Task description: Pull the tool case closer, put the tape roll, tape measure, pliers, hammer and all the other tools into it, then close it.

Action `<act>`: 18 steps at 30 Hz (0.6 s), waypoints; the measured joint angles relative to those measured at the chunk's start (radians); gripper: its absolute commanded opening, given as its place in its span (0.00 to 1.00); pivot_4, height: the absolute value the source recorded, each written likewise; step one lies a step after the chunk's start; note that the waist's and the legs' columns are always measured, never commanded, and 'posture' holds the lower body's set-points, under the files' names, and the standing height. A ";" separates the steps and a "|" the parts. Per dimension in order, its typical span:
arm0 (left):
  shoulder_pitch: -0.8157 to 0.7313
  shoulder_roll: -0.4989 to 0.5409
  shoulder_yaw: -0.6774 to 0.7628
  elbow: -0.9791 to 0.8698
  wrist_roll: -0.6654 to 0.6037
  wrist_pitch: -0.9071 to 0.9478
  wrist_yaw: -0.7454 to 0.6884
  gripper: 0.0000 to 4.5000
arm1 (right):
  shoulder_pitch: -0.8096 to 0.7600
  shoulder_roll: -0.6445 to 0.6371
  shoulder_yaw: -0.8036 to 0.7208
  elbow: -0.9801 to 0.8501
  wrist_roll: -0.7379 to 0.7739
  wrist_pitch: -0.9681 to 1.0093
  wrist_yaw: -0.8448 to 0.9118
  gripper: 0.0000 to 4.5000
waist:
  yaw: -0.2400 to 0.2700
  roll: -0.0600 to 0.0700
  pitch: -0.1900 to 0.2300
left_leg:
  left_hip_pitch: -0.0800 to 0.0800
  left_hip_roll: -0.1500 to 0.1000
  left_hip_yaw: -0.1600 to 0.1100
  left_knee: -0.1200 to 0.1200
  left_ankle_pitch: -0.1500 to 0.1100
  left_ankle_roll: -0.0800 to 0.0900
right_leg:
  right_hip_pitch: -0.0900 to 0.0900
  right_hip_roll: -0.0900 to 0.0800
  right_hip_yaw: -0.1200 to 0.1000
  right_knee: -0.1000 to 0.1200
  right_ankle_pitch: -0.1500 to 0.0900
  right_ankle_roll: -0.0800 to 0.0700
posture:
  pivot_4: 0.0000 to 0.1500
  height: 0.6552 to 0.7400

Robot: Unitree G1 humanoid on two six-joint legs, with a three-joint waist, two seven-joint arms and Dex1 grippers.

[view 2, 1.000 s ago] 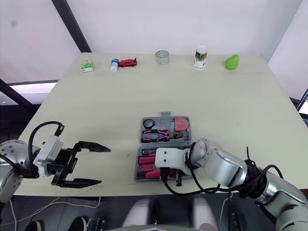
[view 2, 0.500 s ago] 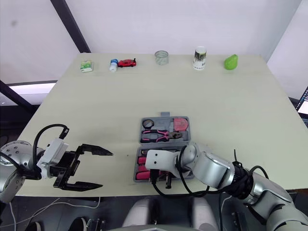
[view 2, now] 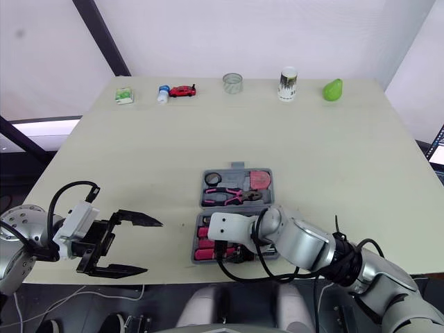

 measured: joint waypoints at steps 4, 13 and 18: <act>0.001 0.000 0.000 0.000 0.000 -0.001 0.000 1.00 | 0.021 -0.023 -0.038 -0.013 0.036 -0.038 0.026 0.75 | 0.001 0.000 0.000 | 0.000 0.000 0.000 0.000 0.000 0.000 | 0.000 0.000 0.000 0.000 0.000 0.000 | 1.00 1.00; -0.020 -0.009 -0.001 0.000 0.002 -0.003 0.000 1.00 | 0.189 -0.044 -0.231 0.056 0.107 -0.401 0.098 0.44 | 0.003 -0.001 0.000 | 0.000 0.000 0.000 0.000 0.000 0.000 | 0.000 0.000 0.000 0.000 0.000 0.000 | 1.00 1.00; -0.030 -0.012 -0.002 0.000 0.002 -0.003 0.000 1.00 | 0.236 -0.056 -0.234 0.123 0.096 -0.500 0.132 0.03 | 0.002 -0.001 0.000 | 0.000 0.000 0.000 0.000 0.000 0.000 | 0.000 0.000 0.000 0.000 0.000 0.000 | 1.00 1.00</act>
